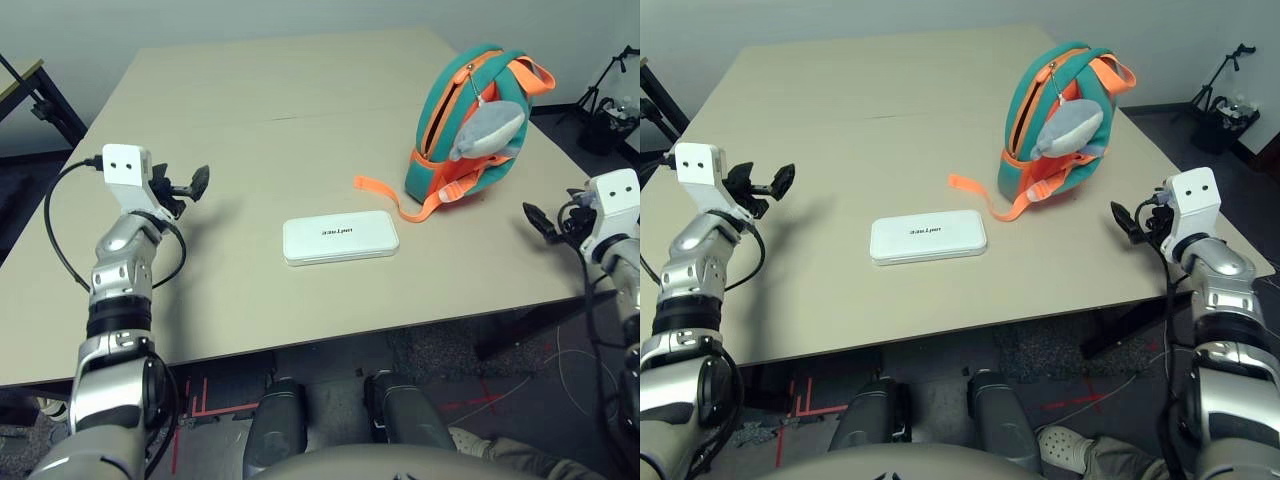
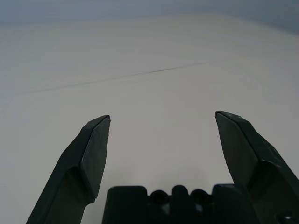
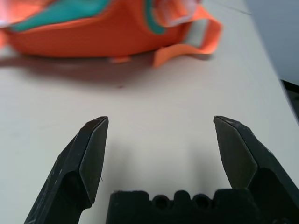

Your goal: Put the pencil case into the backpack and zip it.

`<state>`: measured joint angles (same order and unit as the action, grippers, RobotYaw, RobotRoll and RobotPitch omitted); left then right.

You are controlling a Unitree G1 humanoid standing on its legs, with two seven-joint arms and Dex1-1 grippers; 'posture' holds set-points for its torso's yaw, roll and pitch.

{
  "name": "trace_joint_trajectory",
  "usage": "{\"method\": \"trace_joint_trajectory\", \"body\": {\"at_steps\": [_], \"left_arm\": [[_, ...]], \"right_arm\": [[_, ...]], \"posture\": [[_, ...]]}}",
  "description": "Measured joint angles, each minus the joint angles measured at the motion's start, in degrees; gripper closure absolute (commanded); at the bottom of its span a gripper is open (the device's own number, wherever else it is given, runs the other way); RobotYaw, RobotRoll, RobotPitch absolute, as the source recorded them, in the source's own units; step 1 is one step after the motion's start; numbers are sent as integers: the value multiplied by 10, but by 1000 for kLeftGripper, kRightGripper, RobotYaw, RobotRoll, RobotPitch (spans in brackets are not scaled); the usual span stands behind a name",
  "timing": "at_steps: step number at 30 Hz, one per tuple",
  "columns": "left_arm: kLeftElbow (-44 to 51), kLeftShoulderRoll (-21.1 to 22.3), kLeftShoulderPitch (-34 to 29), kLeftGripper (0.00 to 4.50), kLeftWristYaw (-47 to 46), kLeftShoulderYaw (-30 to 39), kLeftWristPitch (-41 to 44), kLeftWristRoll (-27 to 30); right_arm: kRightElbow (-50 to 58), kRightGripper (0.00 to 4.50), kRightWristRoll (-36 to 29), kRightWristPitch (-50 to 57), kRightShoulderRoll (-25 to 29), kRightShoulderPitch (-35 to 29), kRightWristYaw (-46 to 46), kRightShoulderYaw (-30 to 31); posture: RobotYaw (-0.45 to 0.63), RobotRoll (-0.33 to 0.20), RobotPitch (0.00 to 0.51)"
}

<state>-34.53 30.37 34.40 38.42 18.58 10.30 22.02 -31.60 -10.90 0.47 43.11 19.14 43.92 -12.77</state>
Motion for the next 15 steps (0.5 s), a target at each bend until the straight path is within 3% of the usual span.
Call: {"method": "trace_joint_trajectory", "body": {"at_steps": [6,11,15], "left_arm": [[51,26,18,0,162,-19,168,89],[81,55,24,0,257,-44,311,144],[88,78,31,0,312,-77,387,157]], "right_arm": [[160,47,-17,103,19,-26,89,53],[223,47,-17,145,16,-10,139,109],[225,971,-3,147,9,31,163,151]], "posture": [[-123,0,73],[-128,0,73],[-130,0,71]]}}
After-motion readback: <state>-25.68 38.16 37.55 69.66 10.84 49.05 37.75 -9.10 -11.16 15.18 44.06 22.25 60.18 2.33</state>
